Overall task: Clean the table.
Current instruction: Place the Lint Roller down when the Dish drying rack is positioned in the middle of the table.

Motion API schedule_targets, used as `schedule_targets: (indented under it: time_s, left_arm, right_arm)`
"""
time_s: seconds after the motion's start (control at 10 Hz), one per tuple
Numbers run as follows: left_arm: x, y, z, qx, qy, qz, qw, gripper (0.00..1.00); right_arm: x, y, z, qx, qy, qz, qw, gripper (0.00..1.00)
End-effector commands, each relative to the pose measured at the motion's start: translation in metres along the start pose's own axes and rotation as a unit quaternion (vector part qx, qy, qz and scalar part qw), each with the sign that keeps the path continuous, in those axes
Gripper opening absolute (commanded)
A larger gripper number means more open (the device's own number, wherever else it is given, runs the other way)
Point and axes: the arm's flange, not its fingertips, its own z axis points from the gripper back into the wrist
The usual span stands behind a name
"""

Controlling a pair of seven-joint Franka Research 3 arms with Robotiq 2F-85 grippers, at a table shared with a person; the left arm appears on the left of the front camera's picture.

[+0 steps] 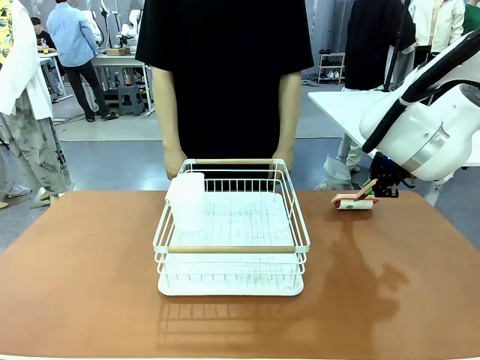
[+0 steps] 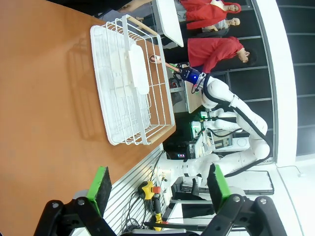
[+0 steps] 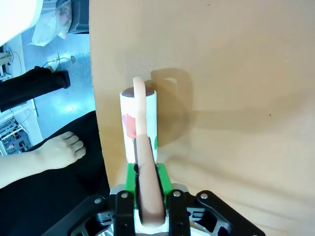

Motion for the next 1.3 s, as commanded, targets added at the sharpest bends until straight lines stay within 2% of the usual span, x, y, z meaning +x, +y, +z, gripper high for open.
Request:
schedule_targets:
  time_s: [0.0, 0.1, 0.2, 0.3, 0.4, 0.6, 0.9, 1.2]
  left_arm:
    - [-0.003, -0.001, 0.002, -0.006, 0.0, -0.004, 1.0, 1.0]
    - [-0.003, -0.001, 0.002, -0.006, 0.0, -0.004, 1.0, 1.0]
    - [-0.003, -0.001, 0.002, -0.006, 0.0, -0.004, 1.0, 1.0]
    - [-0.003, -0.001, 0.002, -0.006, 0.0, -0.004, 1.0, 1.0]
    - [-0.003, -0.001, 0.002, -0.006, 0.0, -0.004, 1.0, 1.0]
    - [-0.003, -0.001, 0.002, -0.006, 0.0, -0.004, 1.0, 1.0]
    - [-0.003, -0.001, 0.002, -0.006, 0.0, -0.004, 1.0, 1.0]
    - [-0.003, -0.001, 0.002, -0.006, 0.0, -0.004, 1.0, 1.0]
  right_arm:
    - [0.003, -0.019, -0.006, 0.006, -0.004, 0.017, 1.0, 0.55]
    - [0.002, -0.021, -0.003, 0.008, -0.01, 0.019, 1.0, 0.57]
    - [0.001, -0.022, 0.0, 0.006, -0.009, 0.02, 1.0, 0.91]
    - [-0.001, -0.023, 0.004, 0.006, -0.012, 0.023, 1.0, 0.93]
    - [-0.003, -0.024, 0.009, 0.006, -0.017, 0.029, 0.999, 1.0]
    - [-0.007, -0.03, 0.024, -0.005, -0.012, 0.043, 0.999, 1.0]
    - [-0.017, -0.038, 0.067, -0.07, 0.005, 0.102, 0.992, 1.0]
    - [-0.017, -0.031, 0.089, -0.061, 0.001, 0.104, 0.993, 1.0]
